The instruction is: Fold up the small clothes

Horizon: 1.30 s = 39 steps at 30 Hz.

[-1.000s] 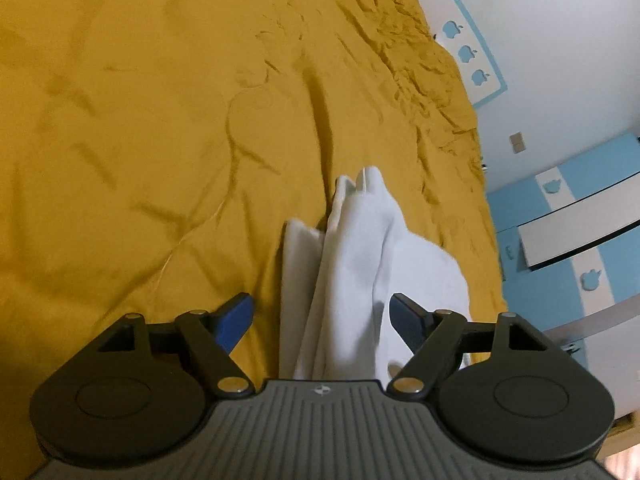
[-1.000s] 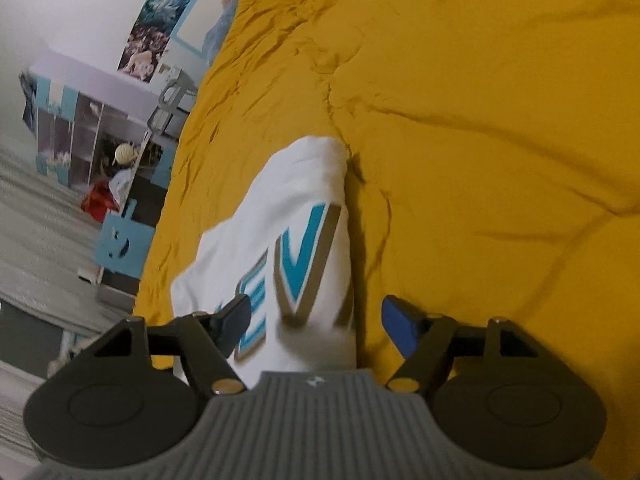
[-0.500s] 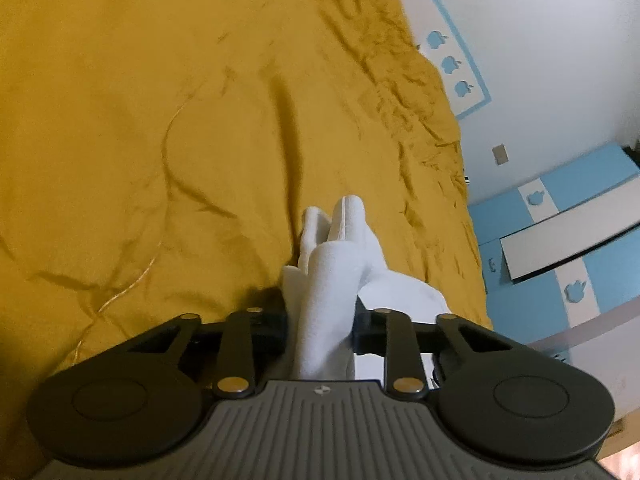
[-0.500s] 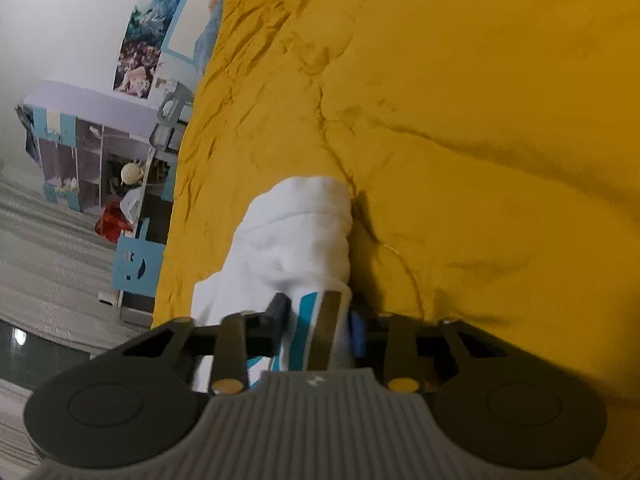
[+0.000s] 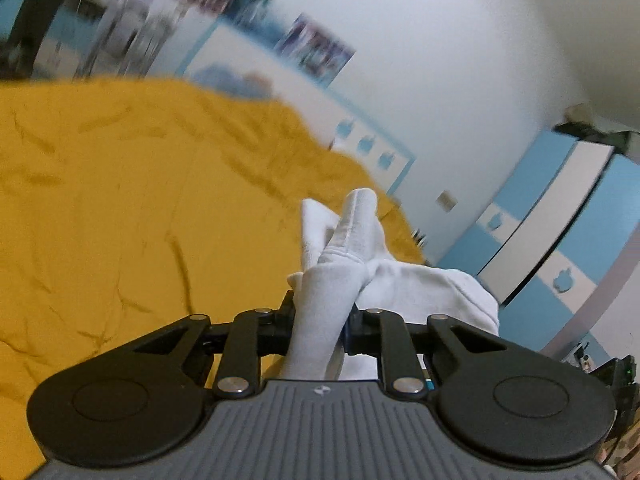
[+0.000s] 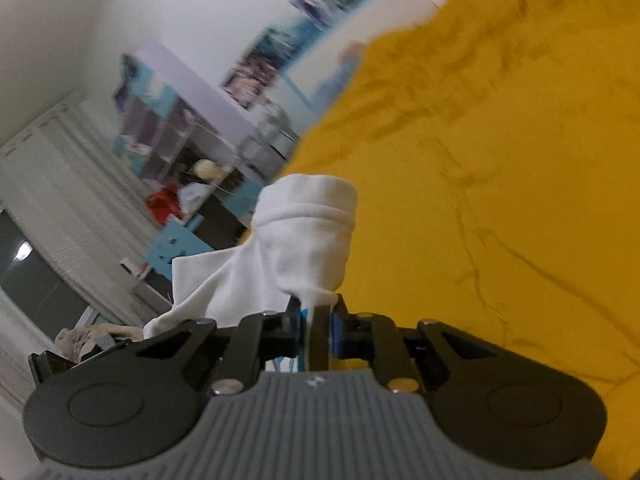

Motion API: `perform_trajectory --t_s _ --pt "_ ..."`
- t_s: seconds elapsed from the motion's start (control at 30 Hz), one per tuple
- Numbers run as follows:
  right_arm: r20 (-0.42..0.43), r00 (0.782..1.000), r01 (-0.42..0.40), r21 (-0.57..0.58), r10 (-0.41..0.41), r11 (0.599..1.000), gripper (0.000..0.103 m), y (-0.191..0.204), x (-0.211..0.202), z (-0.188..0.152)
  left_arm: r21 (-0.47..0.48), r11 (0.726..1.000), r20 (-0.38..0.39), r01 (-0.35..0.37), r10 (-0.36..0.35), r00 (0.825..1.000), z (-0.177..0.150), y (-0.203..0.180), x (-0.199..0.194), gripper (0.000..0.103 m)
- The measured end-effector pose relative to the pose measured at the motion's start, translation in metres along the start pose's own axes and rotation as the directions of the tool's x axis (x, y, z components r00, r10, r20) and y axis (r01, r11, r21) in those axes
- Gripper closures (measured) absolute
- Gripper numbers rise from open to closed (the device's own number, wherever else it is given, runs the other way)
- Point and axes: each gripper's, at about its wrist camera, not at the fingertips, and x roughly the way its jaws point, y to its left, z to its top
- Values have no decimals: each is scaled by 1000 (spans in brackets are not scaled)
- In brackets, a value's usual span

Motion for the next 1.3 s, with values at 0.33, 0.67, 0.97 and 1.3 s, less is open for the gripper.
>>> perform_trajectory --t_s 0.33,0.67,0.97,1.3 --pt "157 983 -61 -188 91 980 95 92 -169 -23 83 990 183 113 -127 975 -19 -97 -103 82" --pt "181 983 -2 -192 38 981 95 100 -289 -53 101 981 64 168 -175 983 -59 -131 -123 82" --pt "32 996 89 -48 -87 995 95 22 -239 -73 51 997 -128 56 -50 991 -84 -87 -50 82" --pt "-128 970 209 19 -205 978 94 -47 -136 -54 56 998 -334 -36 53 941 -95 -44 31 83"
